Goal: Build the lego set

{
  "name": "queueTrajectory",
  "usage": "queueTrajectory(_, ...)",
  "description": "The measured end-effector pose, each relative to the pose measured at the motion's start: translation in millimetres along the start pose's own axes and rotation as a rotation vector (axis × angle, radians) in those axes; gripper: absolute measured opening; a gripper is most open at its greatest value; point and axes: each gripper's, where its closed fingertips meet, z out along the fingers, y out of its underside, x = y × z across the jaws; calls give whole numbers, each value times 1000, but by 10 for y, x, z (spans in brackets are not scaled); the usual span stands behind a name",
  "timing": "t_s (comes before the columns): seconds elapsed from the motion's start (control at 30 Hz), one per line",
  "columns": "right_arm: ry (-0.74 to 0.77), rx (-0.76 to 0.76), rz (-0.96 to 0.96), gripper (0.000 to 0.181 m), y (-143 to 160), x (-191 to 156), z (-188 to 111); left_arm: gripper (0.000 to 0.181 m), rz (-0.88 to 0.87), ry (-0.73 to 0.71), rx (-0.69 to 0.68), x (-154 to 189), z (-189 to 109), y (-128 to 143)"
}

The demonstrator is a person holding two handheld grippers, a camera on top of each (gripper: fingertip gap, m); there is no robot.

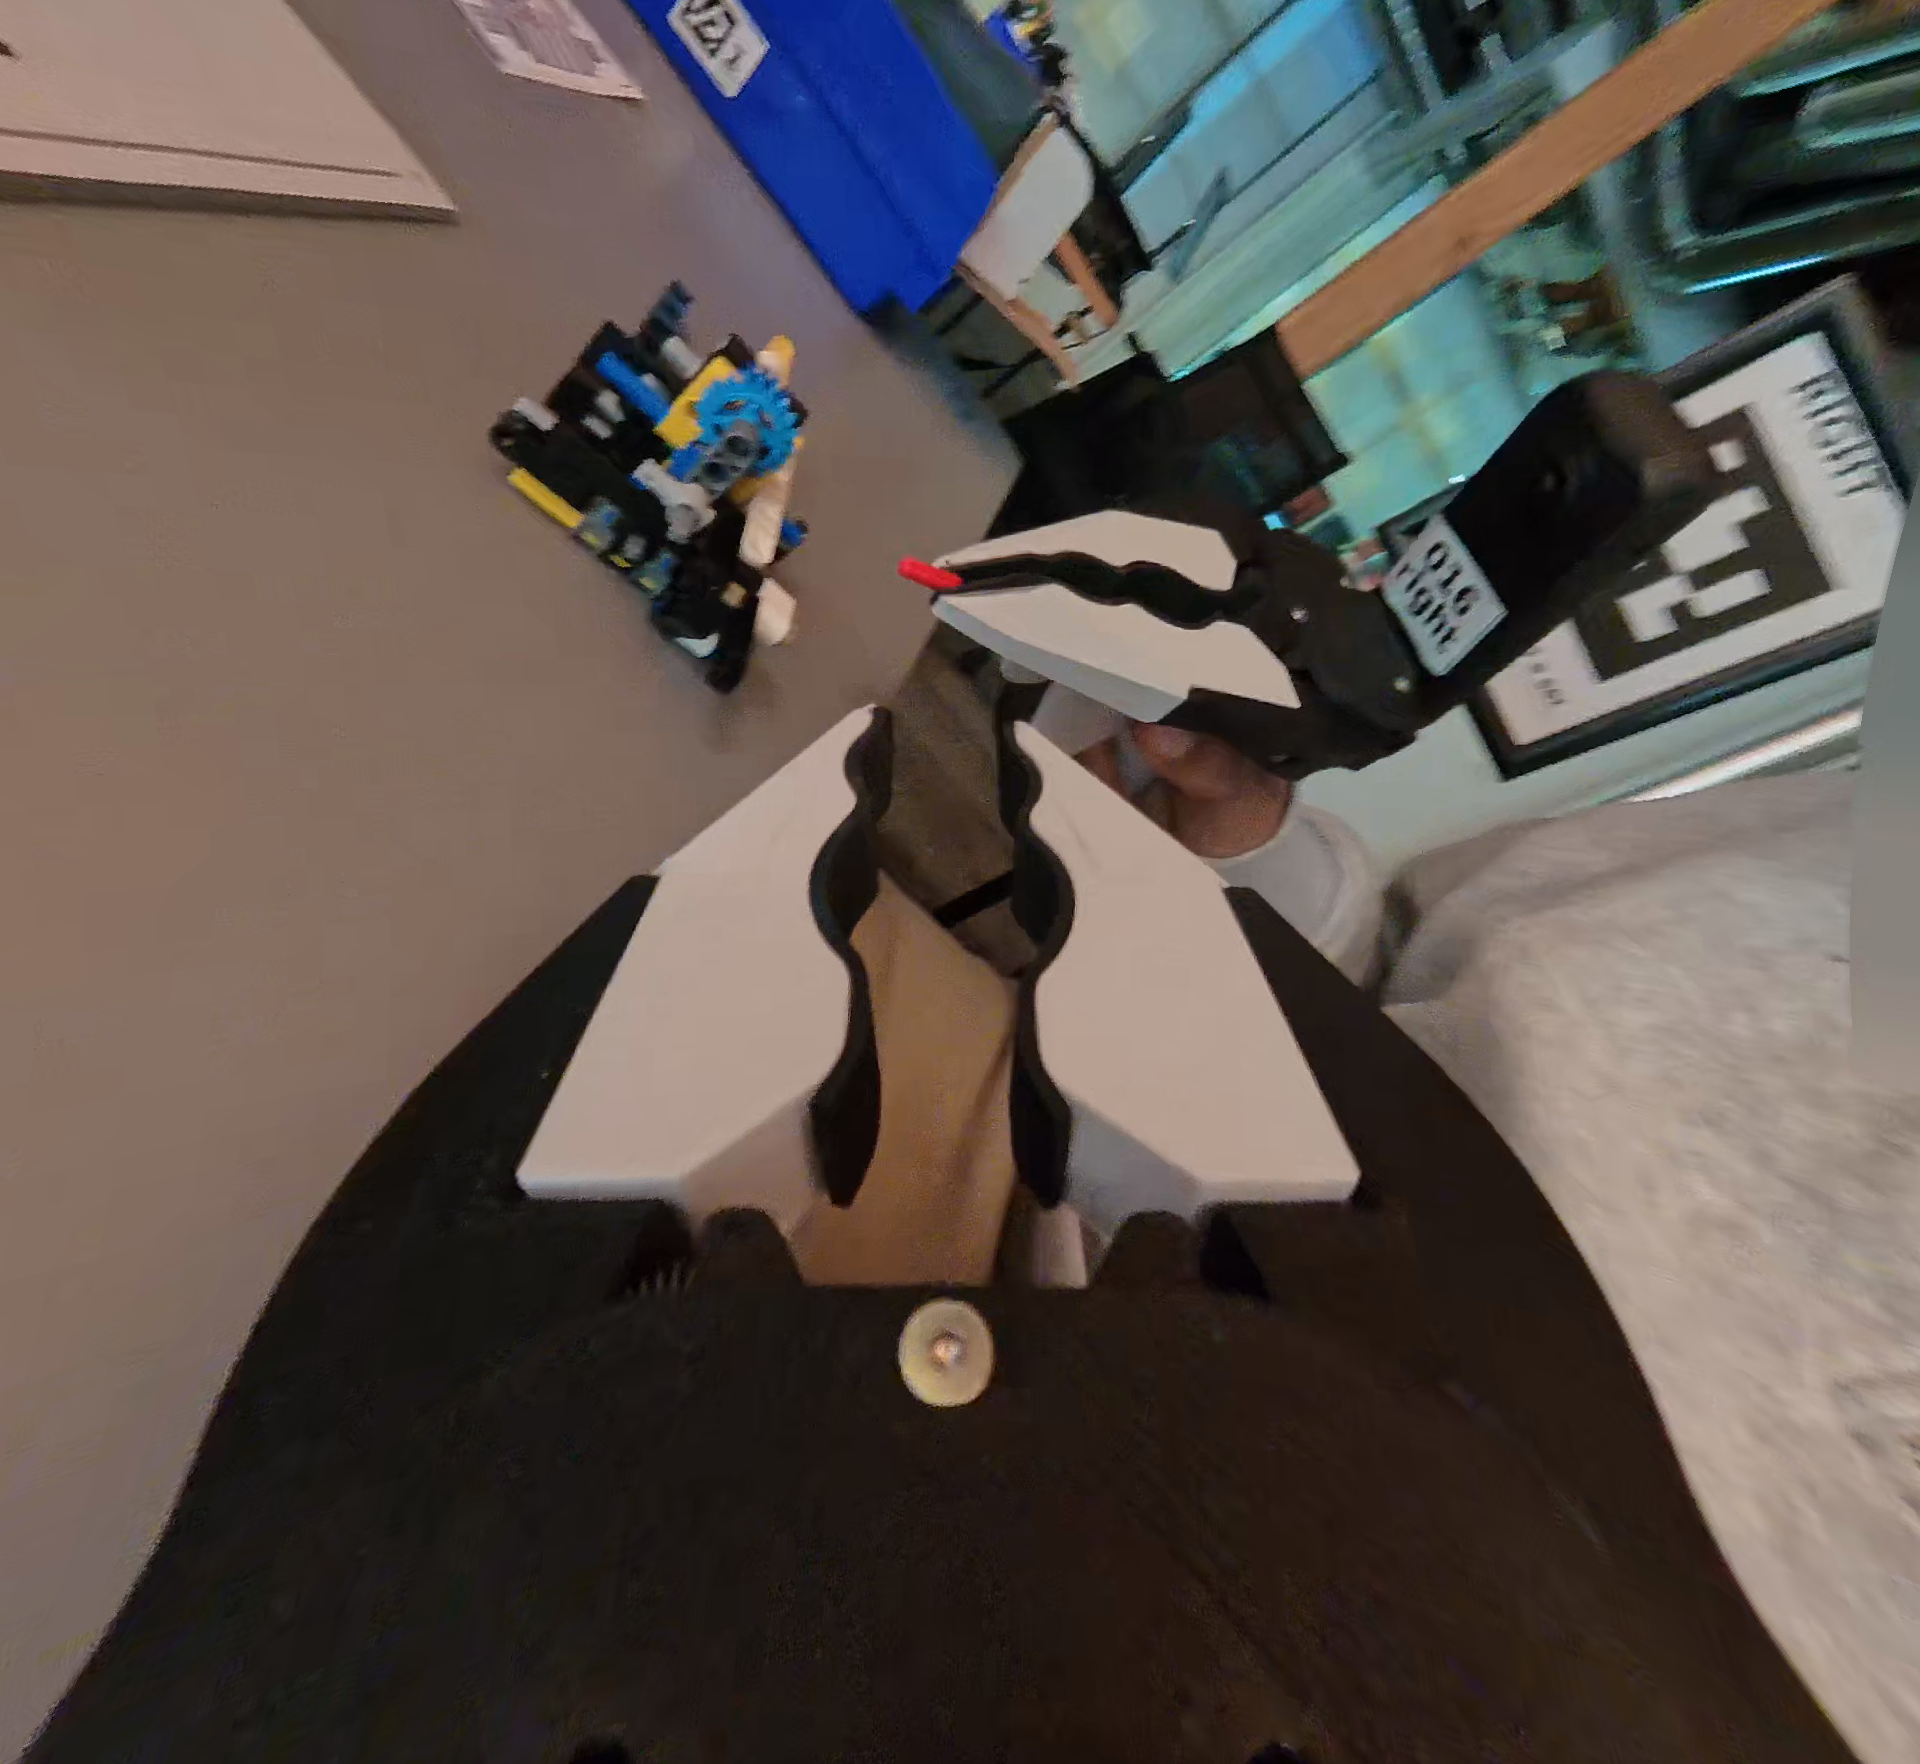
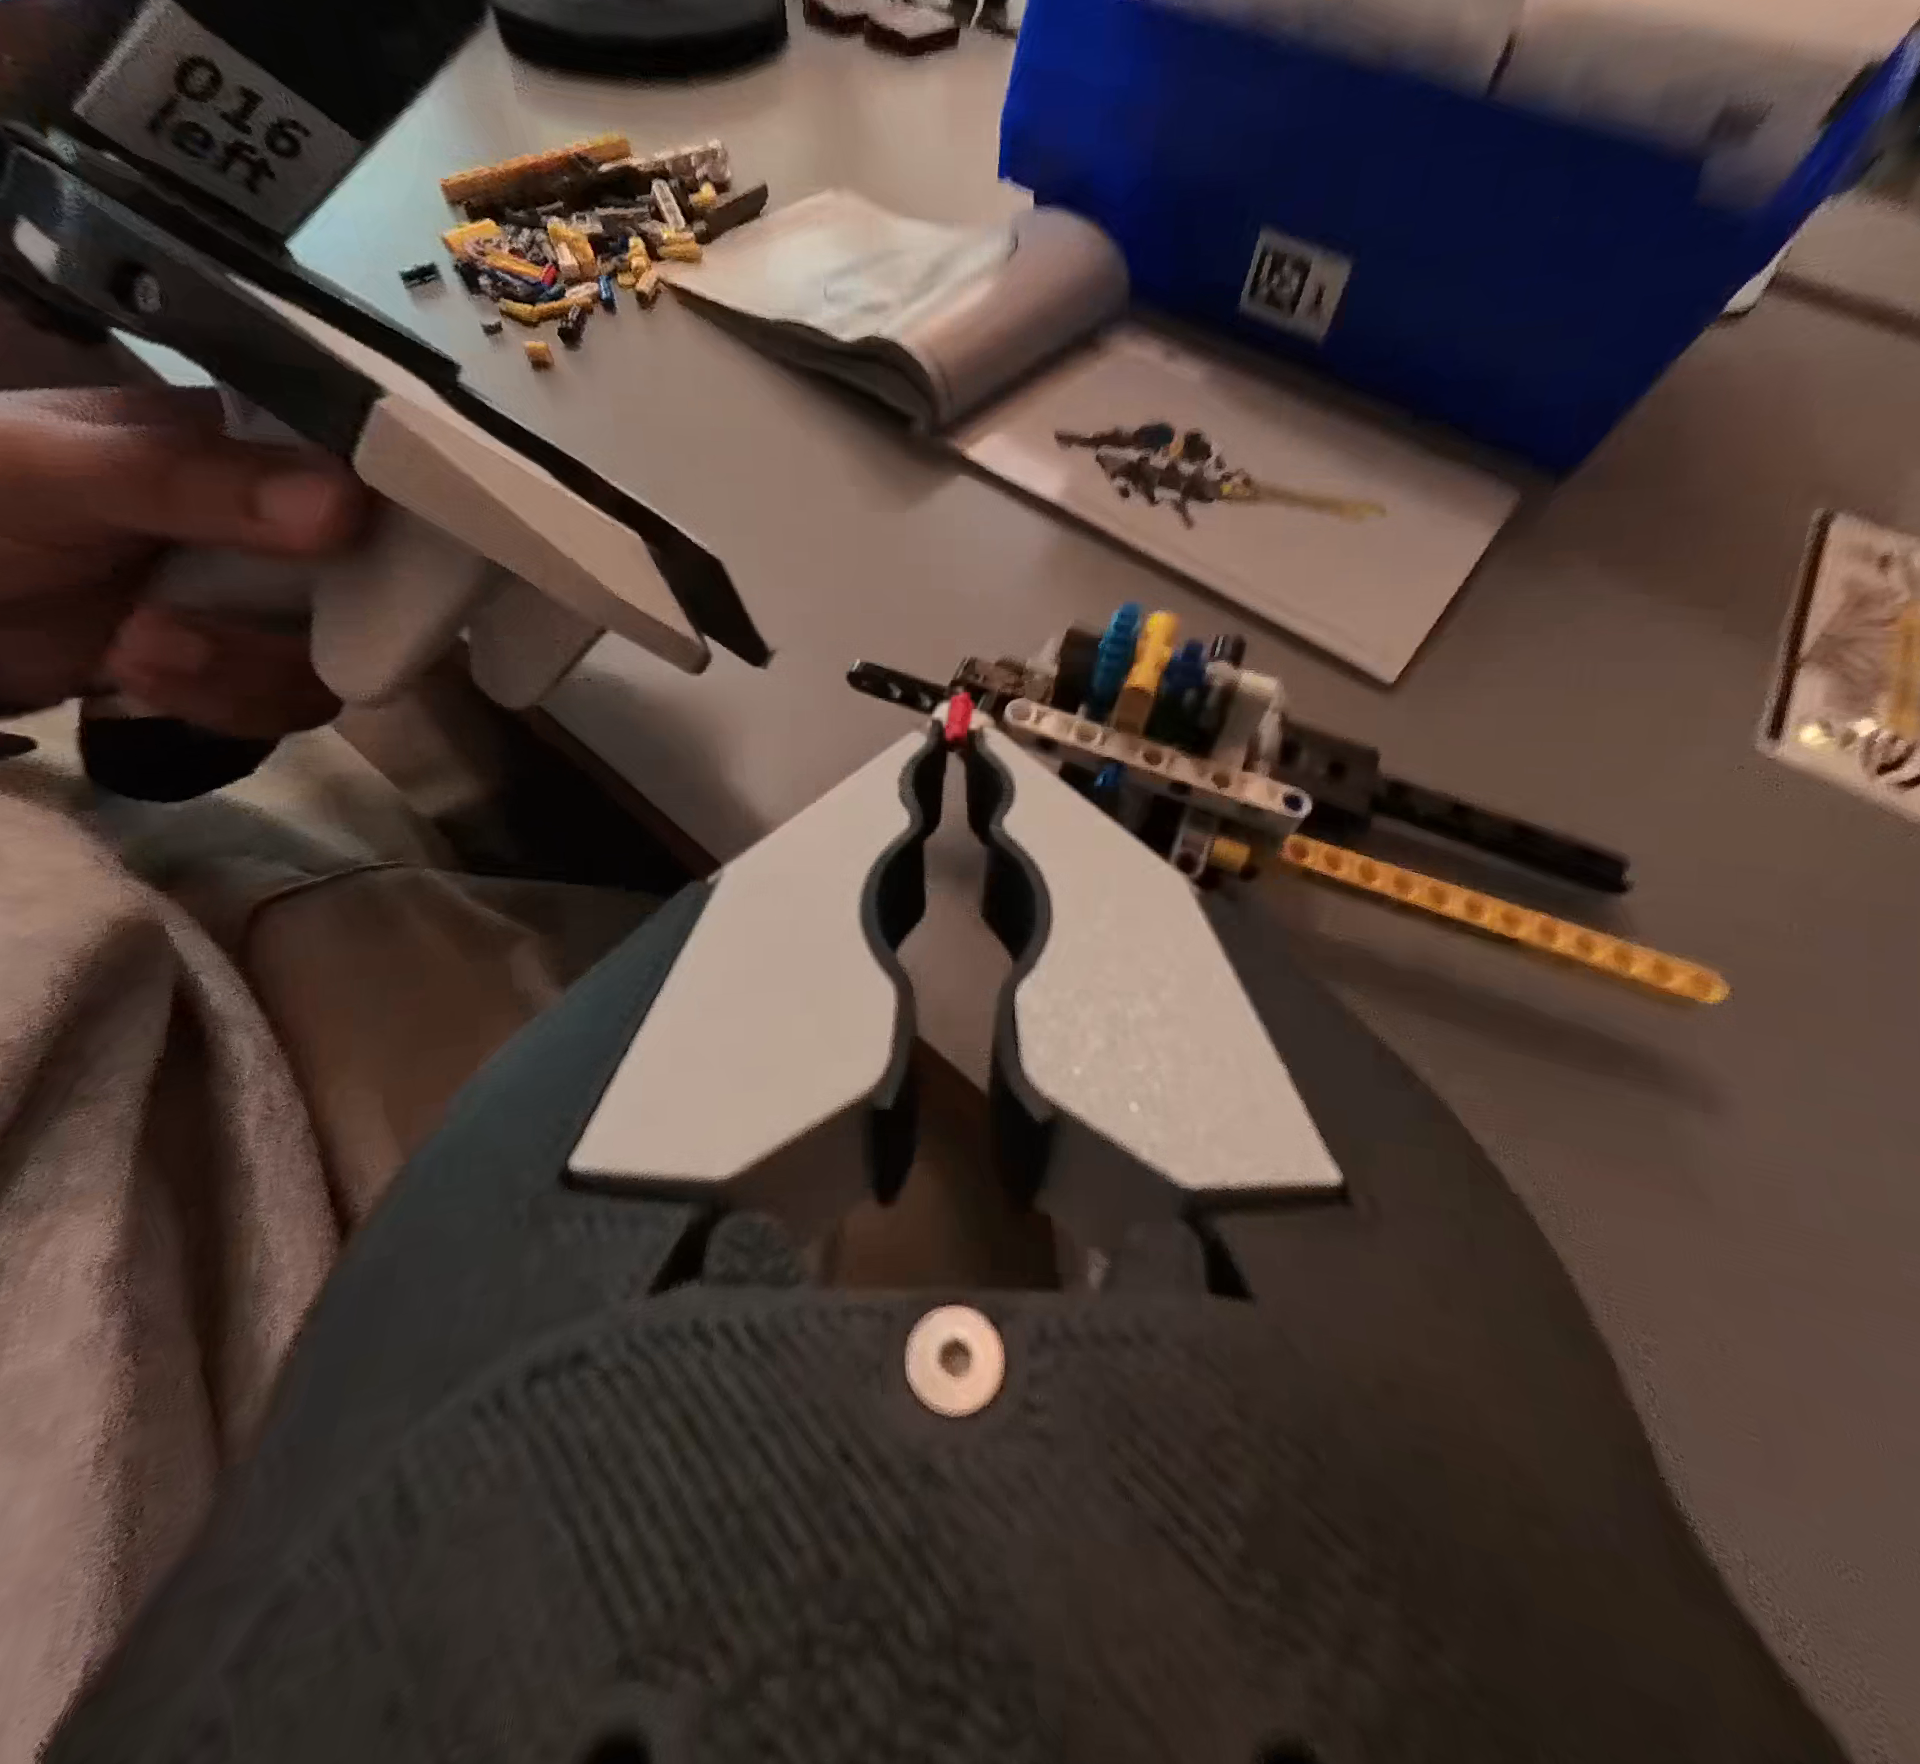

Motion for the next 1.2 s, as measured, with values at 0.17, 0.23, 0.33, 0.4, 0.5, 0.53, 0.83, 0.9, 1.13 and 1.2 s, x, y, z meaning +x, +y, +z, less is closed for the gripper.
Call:
queueTrajectory(0.17,-26,-12,63,2,38,5,23,9,60,-160,-23,-225,15,21)
queueTrajectory(0.23,-47,-17,84,2,53,-15,34,9,86,-221,-30,-301,17,9)
queueTrajectory(0.33,-75,-27,109,2,78,-59,61,8,114,-285,-34,-379,21,-18)
queueTrajectory(0.4,-89,-29,125,2,87,-93,82,7,119,-305,-33,-410,26,-33)
queueTrajectory(0.5,-123,-31,182,3,116,-193,141,6,117,-290,-29,-401,48,-36)
queueTrajectory(0.53,-131,-41,196,3,143,-232,171,6,118,-290,-27,-406,51,-37)
queueTrajectory(0.83,-98,28,237,2,106,-359,205,26,232,-199,-86,-289,-128,-215)
queueTrajectory(0.9,-57,64,240,2,84,-355,199,29,257,-147,-114,-224,-111,-252)
queueTrajectory(1.13,131,162,250,2,73,-295,167,29,263,-6,-168,-224,-7,-226)
queueTrajectory(1.2,152,164,254,2,76,-299,206,29,230,26,-195,-243,4,-184)
